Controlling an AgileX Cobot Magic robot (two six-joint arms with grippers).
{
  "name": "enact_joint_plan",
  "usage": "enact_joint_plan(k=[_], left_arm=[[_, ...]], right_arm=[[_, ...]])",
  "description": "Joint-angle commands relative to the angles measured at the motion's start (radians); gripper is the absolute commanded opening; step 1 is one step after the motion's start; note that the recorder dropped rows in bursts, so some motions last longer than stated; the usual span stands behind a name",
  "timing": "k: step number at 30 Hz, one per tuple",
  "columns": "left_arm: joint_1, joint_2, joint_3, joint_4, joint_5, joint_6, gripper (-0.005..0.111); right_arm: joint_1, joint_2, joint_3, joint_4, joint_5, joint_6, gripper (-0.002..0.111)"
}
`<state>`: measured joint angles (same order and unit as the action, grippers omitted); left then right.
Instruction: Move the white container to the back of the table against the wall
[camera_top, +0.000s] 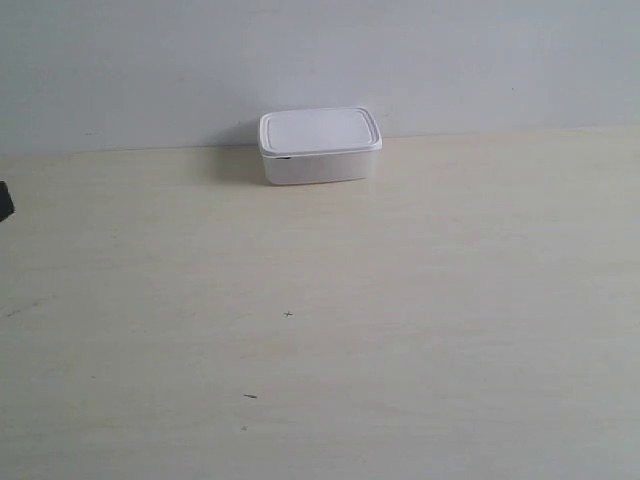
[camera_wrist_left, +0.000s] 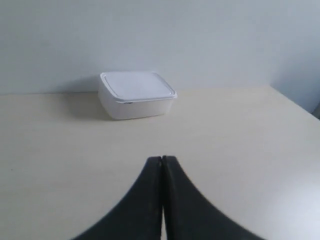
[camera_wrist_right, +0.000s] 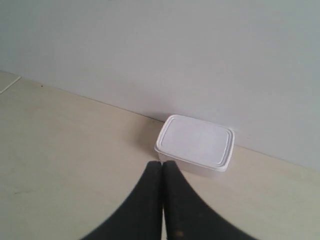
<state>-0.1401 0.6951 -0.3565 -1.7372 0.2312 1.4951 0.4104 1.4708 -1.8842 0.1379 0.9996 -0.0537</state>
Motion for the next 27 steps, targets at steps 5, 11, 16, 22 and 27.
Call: enact_joint_plan(k=[5, 11, 16, 22, 27], left_arm=[[-0.002, -0.257, 0.145, -0.007, 0.009, -0.102, 0.0], [-0.002, -0.345, 0.279, -0.007, 0.098, -0.206, 0.0], [-0.002, -0.375, 0.319, -0.007, 0.132, -0.243, 0.0], [-0.002, -0.389, 0.356, -0.007, 0.153, -0.251, 0.0], [-0.002, -0.391, 0.356, -0.007, 0.161, -0.265, 0.0]], right_arm=[[0.009, -0.287, 0.285, -0.005, -0.102, 0.039, 0.0], [0.009, -0.577, 0.67, -0.005, -0.266, 0.064, 0.0], [0.009, -0.722, 0.873, 0.001, -0.356, 0.064, 0.0], [0.009, -0.859, 1.121, 0.192, -0.477, 0.054, 0.0], [0.009, -0.929, 1.284, 0.279, -0.526, 0.054, 0.0]])
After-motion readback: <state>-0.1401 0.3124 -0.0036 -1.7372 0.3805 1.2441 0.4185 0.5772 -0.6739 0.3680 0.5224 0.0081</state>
